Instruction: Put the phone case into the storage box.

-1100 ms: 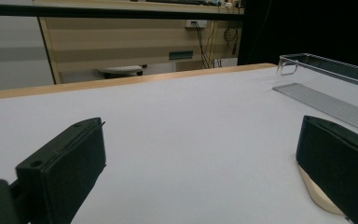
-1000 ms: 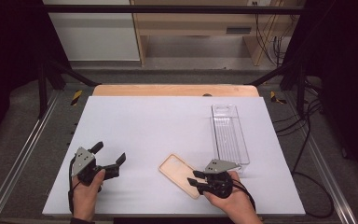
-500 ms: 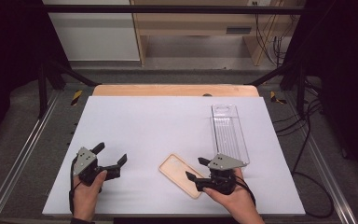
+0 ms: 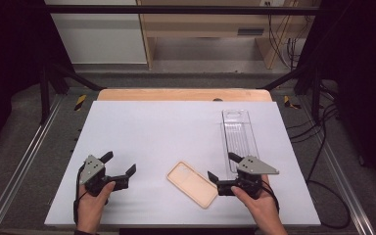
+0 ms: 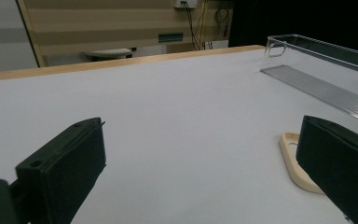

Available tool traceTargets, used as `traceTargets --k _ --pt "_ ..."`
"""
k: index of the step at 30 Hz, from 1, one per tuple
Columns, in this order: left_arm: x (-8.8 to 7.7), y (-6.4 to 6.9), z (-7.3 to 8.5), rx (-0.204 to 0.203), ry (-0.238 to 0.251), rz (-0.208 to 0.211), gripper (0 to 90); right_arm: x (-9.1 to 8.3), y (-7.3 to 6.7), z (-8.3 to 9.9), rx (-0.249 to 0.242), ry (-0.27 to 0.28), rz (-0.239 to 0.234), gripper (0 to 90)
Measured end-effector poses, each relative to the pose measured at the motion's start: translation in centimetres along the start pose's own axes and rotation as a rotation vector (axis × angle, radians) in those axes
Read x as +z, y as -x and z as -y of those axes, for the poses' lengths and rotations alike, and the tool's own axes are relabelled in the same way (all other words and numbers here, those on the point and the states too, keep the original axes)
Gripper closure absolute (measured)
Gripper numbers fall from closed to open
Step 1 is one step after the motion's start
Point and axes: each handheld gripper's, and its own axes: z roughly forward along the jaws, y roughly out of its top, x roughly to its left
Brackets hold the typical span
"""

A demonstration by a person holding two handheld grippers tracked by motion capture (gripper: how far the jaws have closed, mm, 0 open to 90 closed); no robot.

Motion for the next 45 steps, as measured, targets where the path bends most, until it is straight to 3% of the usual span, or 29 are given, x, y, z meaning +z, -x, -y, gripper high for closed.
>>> traceTargets --k 5,10,16,19,22,25,29,32,36,45 --pt "0.0 0.6 -0.3 0.031 -0.009 -0.007 1.1 -1.7 1.6 0.1 0.021 0.068 0.044 5.7" --pt "0.7 2.2 -0.8 0.069 -0.066 0.039 1.0 -3.6 3.4 0.8 0.014 0.130 0.097 4.2" --pt "2.4 4.8 -1.4 0.093 -0.168 0.097 1.1 -5.4 4.6 1.8 -0.044 0.168 0.168 4.0" --pt "3.2 6.2 -1.8 0.125 -0.239 0.113 1.7 -6.1 5.3 2.8 -0.046 0.196 0.209 3.7" --pt "3.8 7.5 -2.5 0.144 -0.311 0.137 1.7 -6.4 5.6 3.2 -0.054 0.189 0.224 3.7" --pt "4.5 9.0 -3.2 0.201 -0.372 0.165 1.8 -6.7 5.9 3.6 -0.046 0.195 0.233 3.5" --pt "5.6 10.4 -3.8 0.221 -0.418 0.199 2.8 -6.9 6.1 3.9 -0.037 0.205 0.237 3.2" --pt "6.7 11.0 -4.0 0.234 -0.469 0.189 4.5 -7.0 6.1 3.9 -0.046 0.212 0.235 3.1" --pt "7.8 11.5 -4.0 0.244 -0.519 0.208 5.0 -7.2 6.3 4.0 -0.034 0.213 0.237 3.3" --pt "8.8 11.1 -4.0 0.222 -0.585 0.226 5.5 -7.3 6.1 4.0 -0.038 0.219 0.231 3.3"
